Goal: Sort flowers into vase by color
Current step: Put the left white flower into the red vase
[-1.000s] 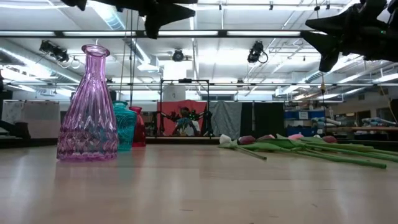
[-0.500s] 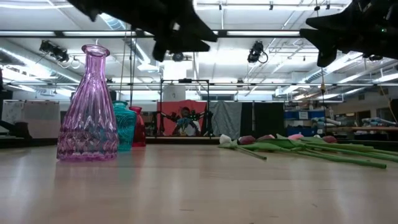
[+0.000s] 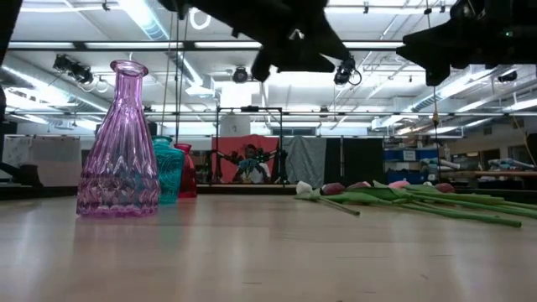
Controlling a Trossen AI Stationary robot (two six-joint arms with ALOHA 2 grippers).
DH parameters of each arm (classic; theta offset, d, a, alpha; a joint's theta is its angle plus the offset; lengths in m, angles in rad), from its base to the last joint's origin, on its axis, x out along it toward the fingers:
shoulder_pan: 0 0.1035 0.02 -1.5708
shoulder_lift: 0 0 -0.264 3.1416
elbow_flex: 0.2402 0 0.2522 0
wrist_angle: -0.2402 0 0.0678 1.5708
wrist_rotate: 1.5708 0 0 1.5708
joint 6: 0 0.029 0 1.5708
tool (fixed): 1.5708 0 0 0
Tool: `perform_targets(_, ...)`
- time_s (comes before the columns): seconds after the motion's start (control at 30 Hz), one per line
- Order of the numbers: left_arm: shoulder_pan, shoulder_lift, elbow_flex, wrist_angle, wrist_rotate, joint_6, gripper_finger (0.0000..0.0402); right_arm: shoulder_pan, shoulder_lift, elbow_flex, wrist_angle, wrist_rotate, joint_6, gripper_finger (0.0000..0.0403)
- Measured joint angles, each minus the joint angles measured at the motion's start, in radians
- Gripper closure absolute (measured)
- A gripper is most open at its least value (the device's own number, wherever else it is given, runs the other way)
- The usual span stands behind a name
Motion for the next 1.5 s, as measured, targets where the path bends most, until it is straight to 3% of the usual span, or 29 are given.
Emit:
perform_targets(0.33,0.093,0.206,0.356,-0.454,0.029,-0.153,0.0235,0.000,0.001,-0.001,-0.088,0.122,0.014,0.0248)
perform_targets(0.47,0.140,0.270,0.442,-0.537,0.080,-0.240,0.0235,0.000,0.001,-0.001,-0.091,0.146,0.021,0.0248)
perform_targets(0.67,0.192,0.315,0.456,-0.601,0.149,-0.391,0.0235,0.000,0.001,-0.001,-0.105,0.147,0.024,0.0248)
perform_targets(0.93,0.236,0.315,0.456,-0.834,0.200,-0.573,0.0235,0.000,0.001,-0.001,-0.109,0.147,0.006,0.0248)
perform_targets(1.17,0.262,0.366,0.456,-0.831,0.312,-0.652,0.0235,0.000,0.001,-0.001,-0.103,0.149,-0.017,0.0248)
perform_targets(1.5,0.289,0.379,0.455,-0.787,0.325,-0.644,0.0235,0.000,0.019,-0.002,-0.068,0.178,-0.044,0.0248)
